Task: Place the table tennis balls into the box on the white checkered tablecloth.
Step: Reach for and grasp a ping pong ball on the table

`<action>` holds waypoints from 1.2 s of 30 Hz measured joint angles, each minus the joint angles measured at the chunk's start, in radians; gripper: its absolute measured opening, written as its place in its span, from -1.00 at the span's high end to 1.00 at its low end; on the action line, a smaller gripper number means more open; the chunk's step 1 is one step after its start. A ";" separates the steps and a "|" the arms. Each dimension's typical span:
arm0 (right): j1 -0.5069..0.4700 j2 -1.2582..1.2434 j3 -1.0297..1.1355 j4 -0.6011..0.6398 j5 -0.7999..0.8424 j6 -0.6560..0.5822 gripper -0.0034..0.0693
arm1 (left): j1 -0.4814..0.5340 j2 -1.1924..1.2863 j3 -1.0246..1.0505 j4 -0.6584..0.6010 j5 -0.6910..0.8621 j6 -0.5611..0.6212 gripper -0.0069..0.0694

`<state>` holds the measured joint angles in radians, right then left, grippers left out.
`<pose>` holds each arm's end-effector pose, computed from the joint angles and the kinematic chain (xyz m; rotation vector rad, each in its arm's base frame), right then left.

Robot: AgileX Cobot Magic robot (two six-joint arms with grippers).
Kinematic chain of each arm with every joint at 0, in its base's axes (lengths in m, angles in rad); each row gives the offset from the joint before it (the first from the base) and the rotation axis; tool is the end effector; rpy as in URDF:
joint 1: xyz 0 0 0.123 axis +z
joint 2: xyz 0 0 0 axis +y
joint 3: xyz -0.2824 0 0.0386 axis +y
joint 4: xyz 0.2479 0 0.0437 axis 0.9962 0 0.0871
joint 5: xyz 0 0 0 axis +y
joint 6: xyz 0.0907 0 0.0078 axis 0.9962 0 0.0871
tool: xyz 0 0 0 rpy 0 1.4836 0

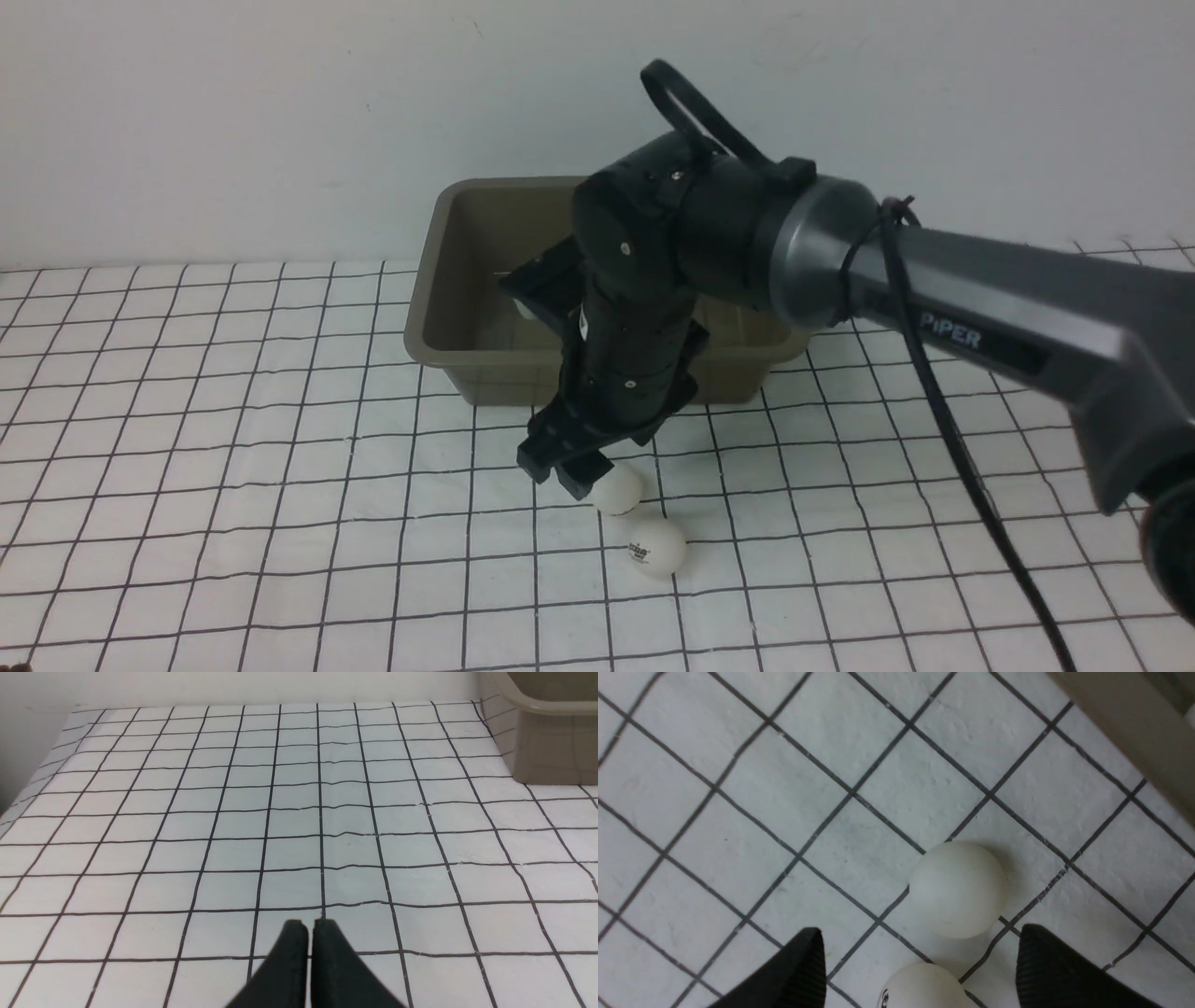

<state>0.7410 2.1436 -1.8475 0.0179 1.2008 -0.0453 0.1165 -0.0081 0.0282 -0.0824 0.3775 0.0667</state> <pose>0.3309 0.3048 0.2190 -1.1400 2.7686 0.1066 0.0526 0.0034 0.1702 -0.0980 1.8776 0.0446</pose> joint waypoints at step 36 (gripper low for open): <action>0.001 0.131 0.002 0.121 -0.073 -0.101 -0.09 | 0.000 0.000 0.000 0.000 0.000 0.000 0.83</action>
<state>0.7420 2.2747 -1.8459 0.1386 1.1280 -0.1459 0.1165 -0.0081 0.0282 -0.0824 0.3775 0.0667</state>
